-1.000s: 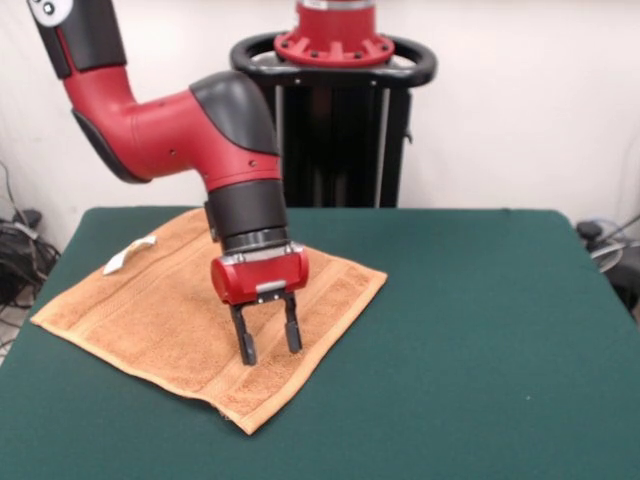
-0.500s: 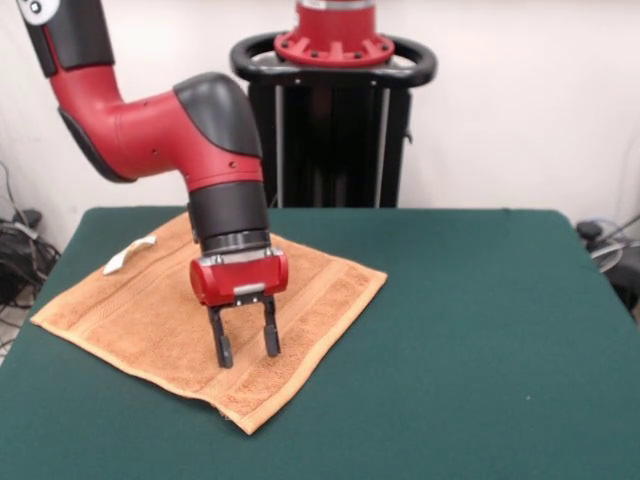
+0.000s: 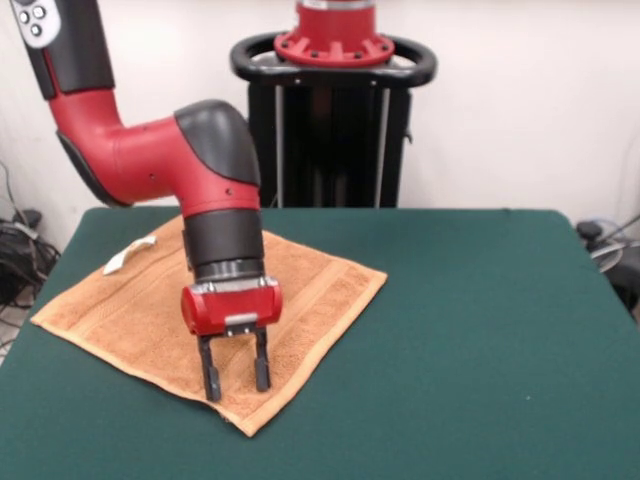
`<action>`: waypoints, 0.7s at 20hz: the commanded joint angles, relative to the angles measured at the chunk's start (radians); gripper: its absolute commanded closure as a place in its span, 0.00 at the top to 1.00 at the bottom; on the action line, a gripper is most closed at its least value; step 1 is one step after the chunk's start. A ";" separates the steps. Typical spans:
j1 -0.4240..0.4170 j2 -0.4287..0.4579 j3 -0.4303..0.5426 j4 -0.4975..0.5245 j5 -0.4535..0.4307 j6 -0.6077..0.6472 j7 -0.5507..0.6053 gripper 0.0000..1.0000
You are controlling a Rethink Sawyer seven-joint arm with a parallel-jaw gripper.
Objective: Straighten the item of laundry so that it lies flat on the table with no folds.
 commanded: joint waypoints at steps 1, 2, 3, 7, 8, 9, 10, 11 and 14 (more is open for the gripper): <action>0.127 0.067 -0.061 -0.159 0.040 -0.096 0.206 1.00; 0.132 0.076 -0.062 -0.170 0.039 -0.099 0.207 1.00; 0.137 0.080 -0.065 -0.173 0.040 -0.106 0.209 1.00; 0.123 0.132 -0.043 -0.210 0.007 -0.103 0.221 1.00; 0.090 0.132 -0.020 -0.204 -0.014 -0.071 0.227 1.00; 0.085 0.139 -0.016 -0.205 -0.014 -0.061 0.230 1.00; 0.061 0.113 -0.003 -0.185 -0.006 -0.018 0.229 1.00; 0.060 0.116 -0.006 -0.188 -0.003 -0.016 0.228 1.00; 0.065 0.145 -0.025 -0.213 -0.002 -0.009 0.214 1.00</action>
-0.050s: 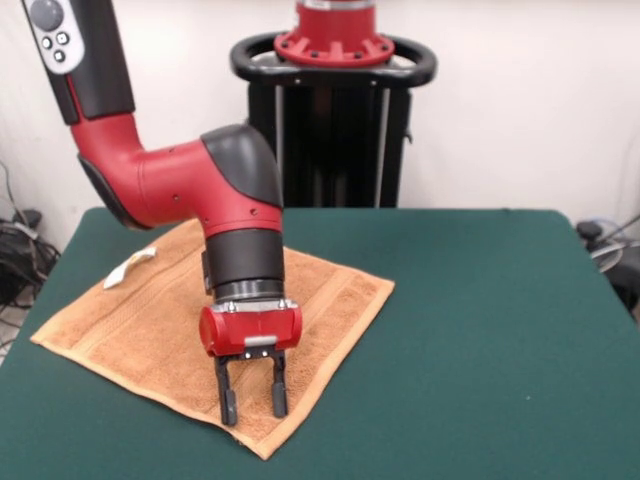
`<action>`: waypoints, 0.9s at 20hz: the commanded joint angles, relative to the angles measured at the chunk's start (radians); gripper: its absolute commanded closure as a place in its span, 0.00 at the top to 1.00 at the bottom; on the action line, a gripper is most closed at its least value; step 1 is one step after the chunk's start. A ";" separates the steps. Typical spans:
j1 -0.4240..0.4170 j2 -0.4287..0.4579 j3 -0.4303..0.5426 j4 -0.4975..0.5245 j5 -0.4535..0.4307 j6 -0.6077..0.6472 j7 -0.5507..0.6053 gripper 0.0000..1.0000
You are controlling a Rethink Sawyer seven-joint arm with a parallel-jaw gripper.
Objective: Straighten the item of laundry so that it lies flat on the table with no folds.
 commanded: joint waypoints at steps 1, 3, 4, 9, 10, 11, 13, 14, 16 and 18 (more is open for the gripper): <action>0.004 0.100 -0.008 -0.164 -0.001 0.112 0.211 1.00; 0.006 0.088 -0.013 -0.149 0.010 0.126 0.209 1.00; 0.008 0.080 -0.020 -0.141 0.016 0.134 0.207 1.00; -0.003 0.068 -0.008 -0.124 0.018 0.160 0.206 1.00; -0.005 0.065 -0.007 -0.120 0.017 0.159 0.207 1.00; -0.007 0.062 -0.006 -0.117 0.017 0.162 0.207 1.00; -0.008 0.052 -0.005 -0.102 0.025 0.175 0.207 1.00; -0.003 0.062 -0.012 -0.108 0.034 0.196 0.201 1.00; 0.016 0.070 -0.038 -0.119 0.065 0.284 0.167 1.00; 0.008 0.069 -0.029 -0.113 0.061 0.328 0.148 1.00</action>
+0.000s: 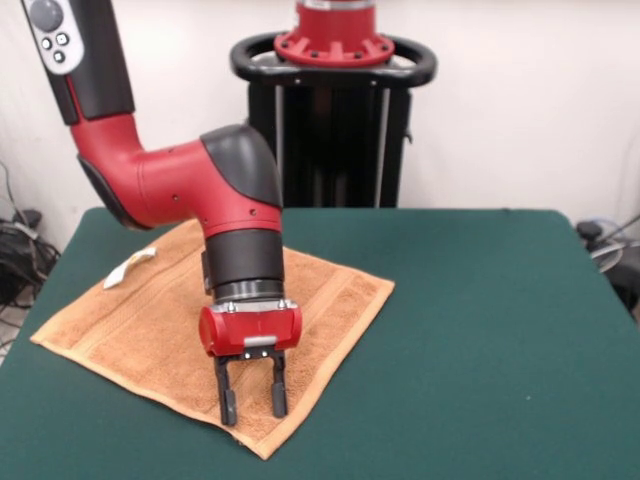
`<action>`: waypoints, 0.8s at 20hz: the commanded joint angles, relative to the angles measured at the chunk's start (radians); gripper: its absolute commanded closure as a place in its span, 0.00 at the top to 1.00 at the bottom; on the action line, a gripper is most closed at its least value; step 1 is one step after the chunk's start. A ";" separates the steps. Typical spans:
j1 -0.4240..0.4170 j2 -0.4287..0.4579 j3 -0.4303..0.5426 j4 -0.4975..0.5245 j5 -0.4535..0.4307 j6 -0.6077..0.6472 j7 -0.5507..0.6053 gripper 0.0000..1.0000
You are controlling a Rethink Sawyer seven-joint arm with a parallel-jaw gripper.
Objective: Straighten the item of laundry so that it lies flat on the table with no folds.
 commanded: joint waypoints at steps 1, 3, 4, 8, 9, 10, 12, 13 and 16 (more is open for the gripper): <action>0.009 0.068 -0.029 -0.111 0.062 0.331 0.144 1.00; 0.020 0.068 -0.041 -0.116 0.075 0.369 0.130 1.00; 0.031 0.068 -0.054 -0.121 0.084 0.386 0.124 1.00; 0.063 0.059 -0.090 -0.128 0.114 0.453 0.100 1.00; 0.064 0.055 -0.091 -0.124 0.115 0.458 0.100 1.00; 0.075 0.045 -0.103 -0.119 0.125 0.487 0.093 1.00; 0.085 0.032 -0.115 -0.111 0.136 0.533 0.083 1.00; 0.086 0.026 -0.116 -0.105 0.137 0.539 0.083 1.00; 0.059 0.021 -0.088 -0.092 0.129 0.571 0.069 1.00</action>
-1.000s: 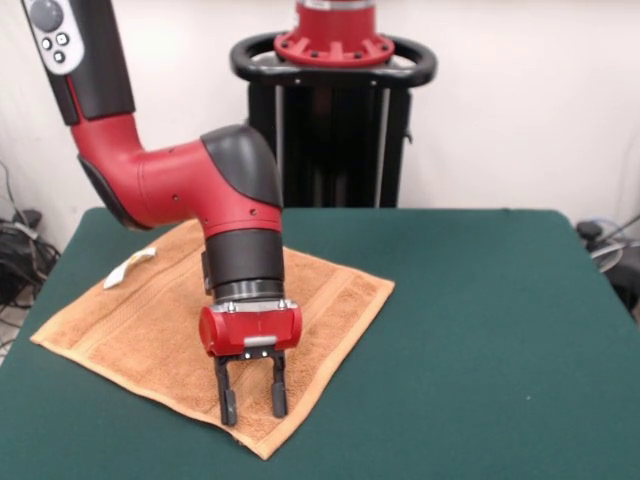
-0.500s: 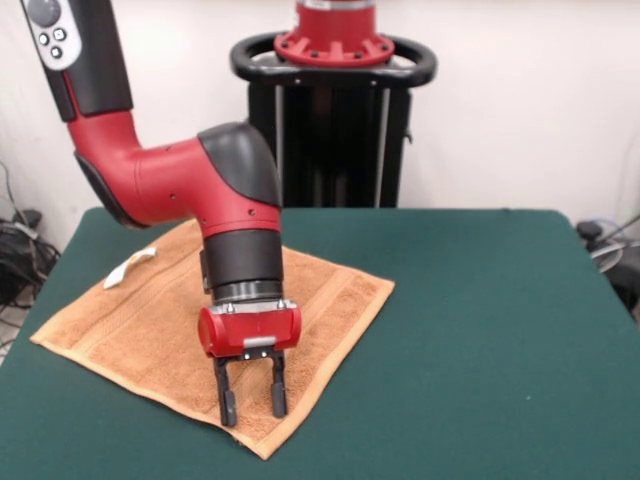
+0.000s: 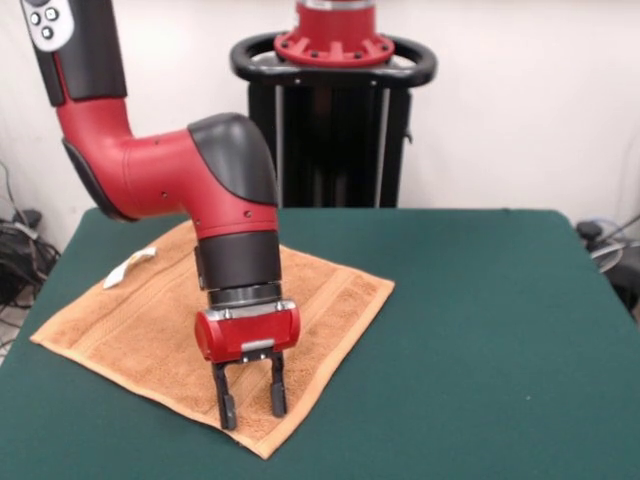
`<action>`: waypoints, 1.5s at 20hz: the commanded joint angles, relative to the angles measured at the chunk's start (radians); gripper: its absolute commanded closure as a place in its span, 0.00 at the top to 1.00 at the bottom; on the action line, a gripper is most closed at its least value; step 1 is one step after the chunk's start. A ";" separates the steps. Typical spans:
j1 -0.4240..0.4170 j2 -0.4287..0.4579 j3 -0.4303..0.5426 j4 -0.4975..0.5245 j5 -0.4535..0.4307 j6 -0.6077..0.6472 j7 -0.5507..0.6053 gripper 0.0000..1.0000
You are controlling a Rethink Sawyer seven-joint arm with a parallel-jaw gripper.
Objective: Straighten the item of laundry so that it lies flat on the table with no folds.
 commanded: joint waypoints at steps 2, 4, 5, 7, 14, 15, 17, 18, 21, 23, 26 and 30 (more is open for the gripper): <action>0.019 0.090 -0.086 -0.073 0.032 0.351 0.068 1.00; 0.015 0.089 -0.083 -0.068 0.029 0.356 0.068 1.00; 0.017 0.090 -0.084 -0.070 0.030 0.363 0.067 1.00; 0.021 0.091 -0.088 -0.076 0.029 0.369 0.066 1.00; 0.036 0.090 -0.106 -0.085 0.032 0.414 0.058 1.00; 0.030 0.090 -0.099 -0.080 0.024 0.394 0.061 1.00; 0.023 0.087 -0.091 -0.073 0.017 0.378 0.066 1.00; 0.011 0.090 -0.075 -0.065 0.004 0.351 0.070 1.00; -0.010 0.098 -0.048 -0.058 -0.017 0.303 0.075 1.00; -0.039 0.103 -0.013 -0.045 -0.043 0.256 0.078 1.00; -0.087 0.114 0.050 -0.028 -0.091 0.176 0.090 1.00; -0.126 0.122 0.109 -0.017 -0.146 0.112 0.115 1.00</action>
